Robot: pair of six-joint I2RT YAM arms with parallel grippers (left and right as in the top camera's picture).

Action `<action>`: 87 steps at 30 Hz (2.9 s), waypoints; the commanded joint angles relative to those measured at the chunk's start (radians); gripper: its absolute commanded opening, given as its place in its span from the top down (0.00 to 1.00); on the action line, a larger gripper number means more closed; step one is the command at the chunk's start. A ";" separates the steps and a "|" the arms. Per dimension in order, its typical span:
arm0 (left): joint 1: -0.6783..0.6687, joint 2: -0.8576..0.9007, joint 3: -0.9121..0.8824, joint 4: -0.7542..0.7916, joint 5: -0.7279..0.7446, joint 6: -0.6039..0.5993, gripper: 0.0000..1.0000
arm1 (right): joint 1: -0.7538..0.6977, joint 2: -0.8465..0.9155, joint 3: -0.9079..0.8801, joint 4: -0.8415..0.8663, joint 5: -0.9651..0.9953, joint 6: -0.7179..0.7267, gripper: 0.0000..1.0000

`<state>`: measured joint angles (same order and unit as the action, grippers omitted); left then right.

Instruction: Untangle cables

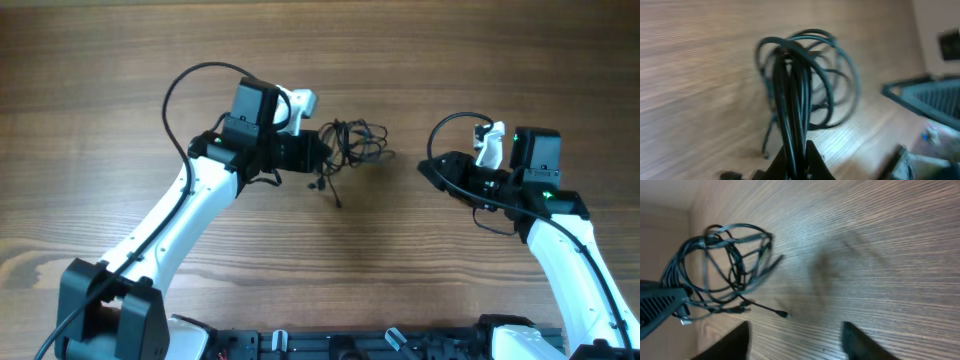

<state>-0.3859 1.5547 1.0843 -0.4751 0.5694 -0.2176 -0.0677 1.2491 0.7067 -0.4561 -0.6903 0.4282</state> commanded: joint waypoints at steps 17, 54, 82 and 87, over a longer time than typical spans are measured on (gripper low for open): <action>-0.192 0.082 -0.002 0.107 0.211 0.106 0.94 | 0.252 0.004 0.005 -0.003 0.430 0.203 0.96; -0.165 0.273 0.061 0.177 -0.065 -0.377 0.31 | 0.250 0.004 0.005 0.003 0.367 0.112 0.96; -0.002 -0.083 0.137 -0.020 -0.474 -0.216 0.93 | 0.250 0.004 0.005 -0.024 0.645 0.043 0.96; 0.003 -0.054 0.137 -0.118 -0.474 -0.215 0.87 | 0.250 0.004 0.005 -0.023 0.479 0.043 0.55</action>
<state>-0.3824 1.4784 1.2064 -0.5781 0.1368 -0.4419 0.1841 1.2507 0.7090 -0.4786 -0.1493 0.4740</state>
